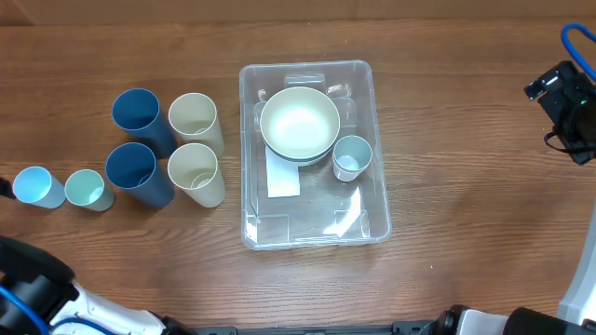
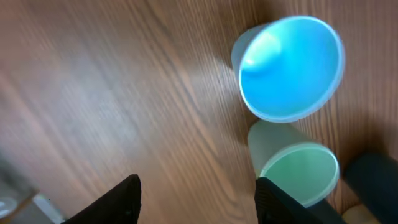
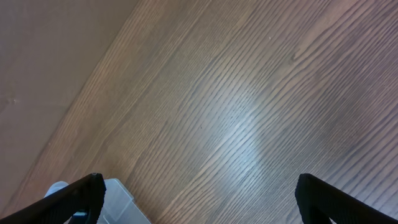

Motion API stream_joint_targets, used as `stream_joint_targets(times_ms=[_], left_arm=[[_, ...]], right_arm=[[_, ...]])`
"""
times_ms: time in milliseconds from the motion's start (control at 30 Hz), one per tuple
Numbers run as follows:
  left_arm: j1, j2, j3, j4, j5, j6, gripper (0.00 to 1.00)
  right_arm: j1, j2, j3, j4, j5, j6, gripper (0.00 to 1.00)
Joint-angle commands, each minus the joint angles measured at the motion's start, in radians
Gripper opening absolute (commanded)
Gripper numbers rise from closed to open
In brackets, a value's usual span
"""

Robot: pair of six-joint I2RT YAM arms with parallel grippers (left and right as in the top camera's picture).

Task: Pack container
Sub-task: 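Grasp the light blue cup with the left gripper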

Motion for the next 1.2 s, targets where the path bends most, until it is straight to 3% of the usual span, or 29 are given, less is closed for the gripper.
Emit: stream_joint_targets(times_ms=[0,300,867,933,1033,1067,1167], left_arm=[[-0.004,0.069,-0.008,0.039,0.097,0.074,0.57],[-0.060,0.129,-0.010,0.185,0.024,0.103,0.61],[-0.113,0.130,-0.186,0.345,-0.103,0.096,0.54],[-0.113,0.130,-0.221,0.382,-0.107,0.096,0.49],[-0.113,0.130,-0.248,0.412,-0.106,0.096,0.22],[-0.113,0.128,-0.244,0.413,-0.106,0.096,0.08],[-0.112,0.119,-0.185,0.372,-0.097,0.095,0.04]], right_arm=[[0.004,-0.008,0.003,0.003,-0.001,0.008,1.00],[0.004,-0.008,0.003,0.003,-0.001,0.008,1.00],[0.004,-0.008,0.003,0.003,-0.001,0.008,1.00],[0.004,-0.008,0.003,0.003,-0.001,0.008,1.00],[0.004,-0.008,0.003,0.003,-0.001,0.008,1.00],[0.004,-0.008,0.003,0.003,-0.001,0.008,1.00],[0.004,-0.008,0.003,0.003,-0.001,0.008,1.00]])
